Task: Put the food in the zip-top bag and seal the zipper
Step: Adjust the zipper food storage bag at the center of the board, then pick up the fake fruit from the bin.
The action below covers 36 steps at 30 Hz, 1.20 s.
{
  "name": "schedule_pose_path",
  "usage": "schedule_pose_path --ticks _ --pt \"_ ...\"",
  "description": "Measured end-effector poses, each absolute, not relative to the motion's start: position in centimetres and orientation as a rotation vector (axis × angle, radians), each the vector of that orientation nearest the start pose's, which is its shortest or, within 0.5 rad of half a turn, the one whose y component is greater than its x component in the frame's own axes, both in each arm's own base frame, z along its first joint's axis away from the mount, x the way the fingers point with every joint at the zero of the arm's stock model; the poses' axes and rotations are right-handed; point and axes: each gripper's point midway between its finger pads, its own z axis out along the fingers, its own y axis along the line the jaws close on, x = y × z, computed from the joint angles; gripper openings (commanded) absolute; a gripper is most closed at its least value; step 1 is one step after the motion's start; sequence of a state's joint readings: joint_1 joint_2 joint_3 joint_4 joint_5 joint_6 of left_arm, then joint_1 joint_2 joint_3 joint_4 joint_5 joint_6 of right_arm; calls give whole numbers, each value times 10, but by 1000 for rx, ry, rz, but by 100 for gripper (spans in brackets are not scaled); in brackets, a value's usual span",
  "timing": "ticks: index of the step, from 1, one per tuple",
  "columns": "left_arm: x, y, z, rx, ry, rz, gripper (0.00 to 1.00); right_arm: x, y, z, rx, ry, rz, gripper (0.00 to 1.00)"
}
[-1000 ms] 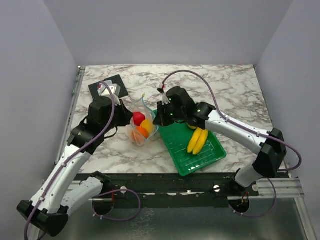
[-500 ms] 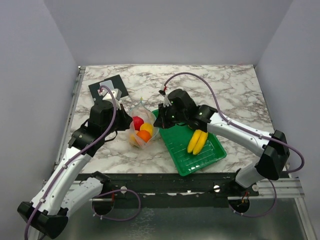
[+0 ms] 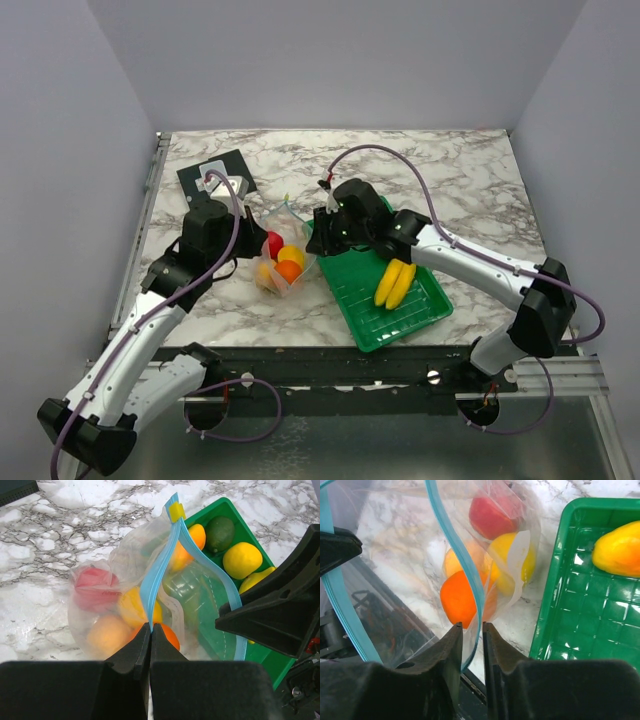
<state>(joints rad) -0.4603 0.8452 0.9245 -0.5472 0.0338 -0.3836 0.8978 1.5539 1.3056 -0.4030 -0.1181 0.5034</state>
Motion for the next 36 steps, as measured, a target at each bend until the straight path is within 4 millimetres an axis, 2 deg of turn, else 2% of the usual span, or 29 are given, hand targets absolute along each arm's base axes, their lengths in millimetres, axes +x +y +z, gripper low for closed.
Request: schedule_pose_path --ticks 4,10,14,19,26,36 --pt "256 -150 241 118 2081 -548 0 248 366 205 -511 2282 834 43" --pt "262 -152 242 135 2066 -539 0 259 355 236 -460 2193 782 61" --pt "267 -152 245 133 2048 -526 0 266 340 253 -427 2144 715 70" --pt "272 -153 245 147 2018 -522 0 274 317 257 -388 2128 590 74" --pt "274 -154 237 166 2013 -517 0 286 276 232 -326 2180 405 80" --pt "267 -151 230 166 2010 -517 0 297 224 179 -242 2308 228 91"
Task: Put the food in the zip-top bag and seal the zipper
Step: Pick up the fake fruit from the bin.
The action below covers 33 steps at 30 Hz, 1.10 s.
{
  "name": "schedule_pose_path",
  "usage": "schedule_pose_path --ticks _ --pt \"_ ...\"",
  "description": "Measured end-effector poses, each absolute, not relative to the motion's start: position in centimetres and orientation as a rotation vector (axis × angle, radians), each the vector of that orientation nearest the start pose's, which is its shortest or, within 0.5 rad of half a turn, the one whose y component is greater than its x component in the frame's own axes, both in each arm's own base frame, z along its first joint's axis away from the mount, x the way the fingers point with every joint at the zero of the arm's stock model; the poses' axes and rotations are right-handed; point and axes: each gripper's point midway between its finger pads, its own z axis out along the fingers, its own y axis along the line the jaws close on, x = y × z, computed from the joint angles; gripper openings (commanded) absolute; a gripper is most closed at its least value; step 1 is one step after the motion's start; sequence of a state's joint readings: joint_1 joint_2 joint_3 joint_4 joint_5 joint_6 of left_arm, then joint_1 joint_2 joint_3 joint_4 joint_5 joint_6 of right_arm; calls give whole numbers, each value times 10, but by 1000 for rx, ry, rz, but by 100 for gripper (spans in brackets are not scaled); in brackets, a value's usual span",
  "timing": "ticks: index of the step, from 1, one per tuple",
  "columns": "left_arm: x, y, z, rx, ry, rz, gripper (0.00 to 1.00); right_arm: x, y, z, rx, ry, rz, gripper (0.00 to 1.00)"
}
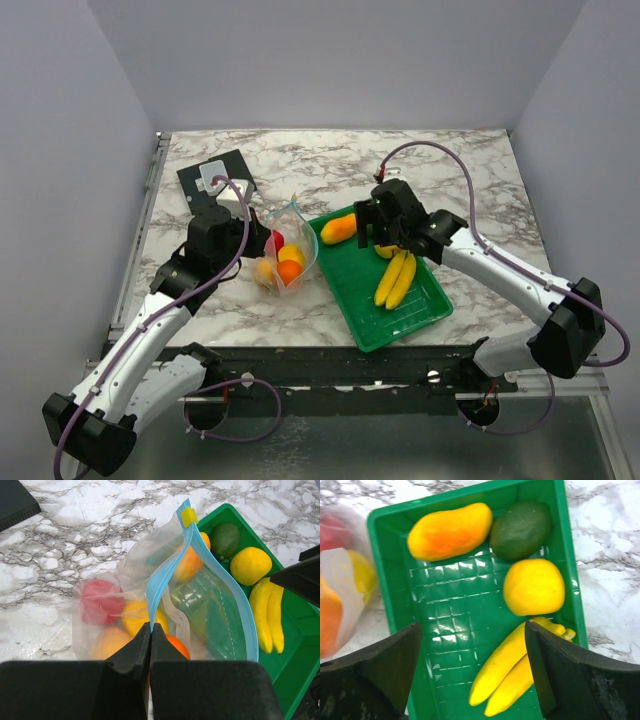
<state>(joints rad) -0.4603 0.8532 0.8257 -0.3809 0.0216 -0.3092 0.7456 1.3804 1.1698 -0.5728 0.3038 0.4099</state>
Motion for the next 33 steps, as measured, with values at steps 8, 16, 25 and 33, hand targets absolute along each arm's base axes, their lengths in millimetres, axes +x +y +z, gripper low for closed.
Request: schedule_pose_path --ticks 8,16,25,33 --pt "266 -150 230 166 2005 -519 0 314 203 153 -186 2369 123 99" --pt "265 -152 230 172 2002 -523 0 323 193 116 -192 2453 25 100" --pt "264 -152 231 173 2001 -523 0 331 187 92 -204 2494 -78 100" --pt "264 -152 231 173 2000 -523 0 334 183 77 -216 2514 -140 95"
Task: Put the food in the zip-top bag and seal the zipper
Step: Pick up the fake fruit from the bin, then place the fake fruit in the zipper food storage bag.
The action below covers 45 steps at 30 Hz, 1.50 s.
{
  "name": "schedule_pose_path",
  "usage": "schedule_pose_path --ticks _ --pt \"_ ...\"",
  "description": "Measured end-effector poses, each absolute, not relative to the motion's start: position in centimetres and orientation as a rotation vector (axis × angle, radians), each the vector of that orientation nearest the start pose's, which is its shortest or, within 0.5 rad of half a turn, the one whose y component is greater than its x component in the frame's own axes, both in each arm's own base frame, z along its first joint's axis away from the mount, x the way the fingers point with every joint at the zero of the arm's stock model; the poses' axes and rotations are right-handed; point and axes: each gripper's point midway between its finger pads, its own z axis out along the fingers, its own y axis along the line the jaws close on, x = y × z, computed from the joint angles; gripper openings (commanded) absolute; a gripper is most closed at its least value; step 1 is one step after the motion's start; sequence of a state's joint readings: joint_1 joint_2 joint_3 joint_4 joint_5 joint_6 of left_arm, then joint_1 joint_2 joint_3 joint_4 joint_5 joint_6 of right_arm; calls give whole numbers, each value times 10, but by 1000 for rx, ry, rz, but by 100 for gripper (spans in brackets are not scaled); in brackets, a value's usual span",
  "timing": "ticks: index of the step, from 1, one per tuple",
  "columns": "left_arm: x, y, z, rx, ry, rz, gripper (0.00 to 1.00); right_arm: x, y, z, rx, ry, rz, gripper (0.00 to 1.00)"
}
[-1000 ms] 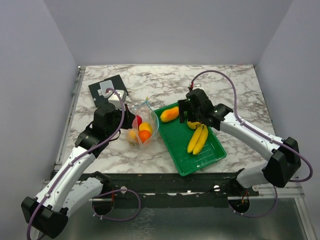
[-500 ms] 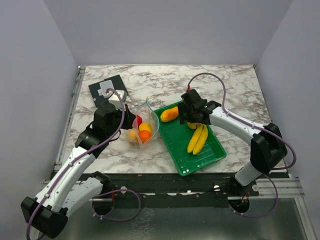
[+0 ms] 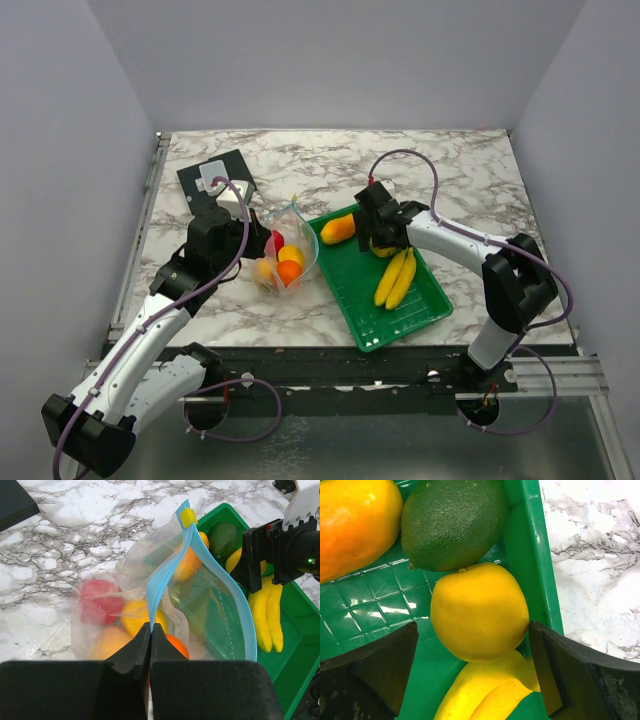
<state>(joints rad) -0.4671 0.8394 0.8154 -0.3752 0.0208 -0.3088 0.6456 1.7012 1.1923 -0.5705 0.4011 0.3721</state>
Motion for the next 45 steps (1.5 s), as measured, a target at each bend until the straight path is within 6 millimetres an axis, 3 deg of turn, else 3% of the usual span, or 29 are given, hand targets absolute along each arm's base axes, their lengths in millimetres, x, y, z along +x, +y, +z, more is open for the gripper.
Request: schedule_pose_path --ticks 11,16,20,25,29,45 --pt "264 -152 229 175 2003 -524 0 338 185 73 -216 2516 -148 71" --pt "263 -153 229 178 2005 -525 0 342 188 73 -217 2513 -143 38" --pt "263 -153 229 178 2005 -525 0 343 190 74 -218 2509 -131 31" --pt "263 -153 229 179 2005 -526 0 342 192 81 -218 2502 -102 30" --pt "263 -153 229 179 2005 -526 0 340 196 104 -208 2465 -33 30" --pt "263 -153 229 179 2005 -526 0 314 236 239 -256 2160 499 30"
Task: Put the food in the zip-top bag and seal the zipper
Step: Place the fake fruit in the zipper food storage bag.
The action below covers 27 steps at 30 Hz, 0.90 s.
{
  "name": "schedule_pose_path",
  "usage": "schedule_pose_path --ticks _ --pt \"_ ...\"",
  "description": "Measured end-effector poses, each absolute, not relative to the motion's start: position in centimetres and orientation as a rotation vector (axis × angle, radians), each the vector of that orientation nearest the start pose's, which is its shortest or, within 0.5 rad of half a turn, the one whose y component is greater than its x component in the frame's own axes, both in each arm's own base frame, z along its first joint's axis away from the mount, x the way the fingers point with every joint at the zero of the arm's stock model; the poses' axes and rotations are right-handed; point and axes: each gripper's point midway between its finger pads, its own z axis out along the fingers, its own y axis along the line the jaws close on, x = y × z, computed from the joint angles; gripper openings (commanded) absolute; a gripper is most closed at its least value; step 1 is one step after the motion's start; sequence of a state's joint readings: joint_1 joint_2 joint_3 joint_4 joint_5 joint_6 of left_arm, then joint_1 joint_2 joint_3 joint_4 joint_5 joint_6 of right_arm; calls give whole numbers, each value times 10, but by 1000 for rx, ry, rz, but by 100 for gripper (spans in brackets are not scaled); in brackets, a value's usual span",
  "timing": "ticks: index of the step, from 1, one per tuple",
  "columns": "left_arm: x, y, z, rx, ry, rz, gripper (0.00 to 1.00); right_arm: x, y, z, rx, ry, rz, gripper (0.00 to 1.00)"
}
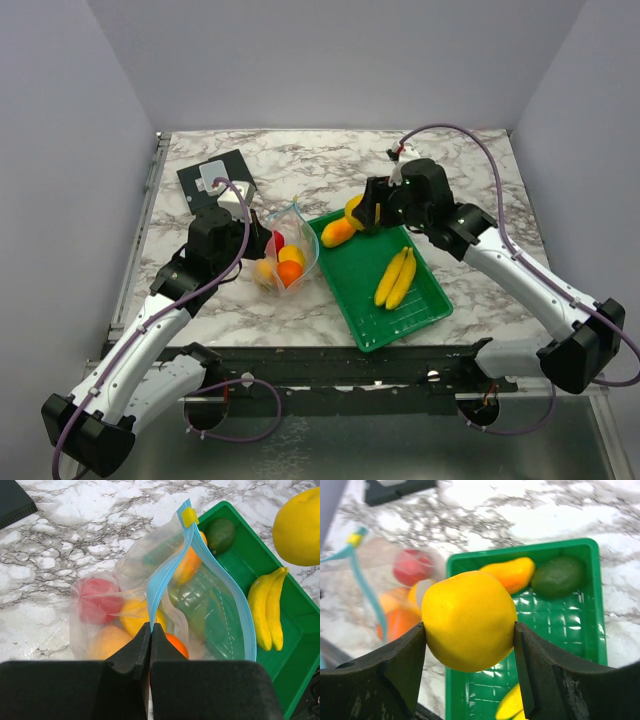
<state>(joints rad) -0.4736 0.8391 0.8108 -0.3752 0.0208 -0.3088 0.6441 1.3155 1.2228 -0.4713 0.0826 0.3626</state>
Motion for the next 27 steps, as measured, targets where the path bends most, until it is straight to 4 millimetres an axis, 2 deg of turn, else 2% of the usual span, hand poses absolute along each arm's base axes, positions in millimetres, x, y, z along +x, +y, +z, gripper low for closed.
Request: schedule_pose_path --ticks 4,9,20,27 --pt "263 -153 229 179 2005 -526 0 303 251 272 -307 2062 647 30" --pt "263 -153 229 179 2005 -526 0 289 268 298 -383 1977 791 30" --pt "263 -153 229 179 2005 -526 0 256 307 313 -550 1904 993 30" --pt "263 -153 229 179 2005 -526 0 242 334 300 -637 1916 1053 30"
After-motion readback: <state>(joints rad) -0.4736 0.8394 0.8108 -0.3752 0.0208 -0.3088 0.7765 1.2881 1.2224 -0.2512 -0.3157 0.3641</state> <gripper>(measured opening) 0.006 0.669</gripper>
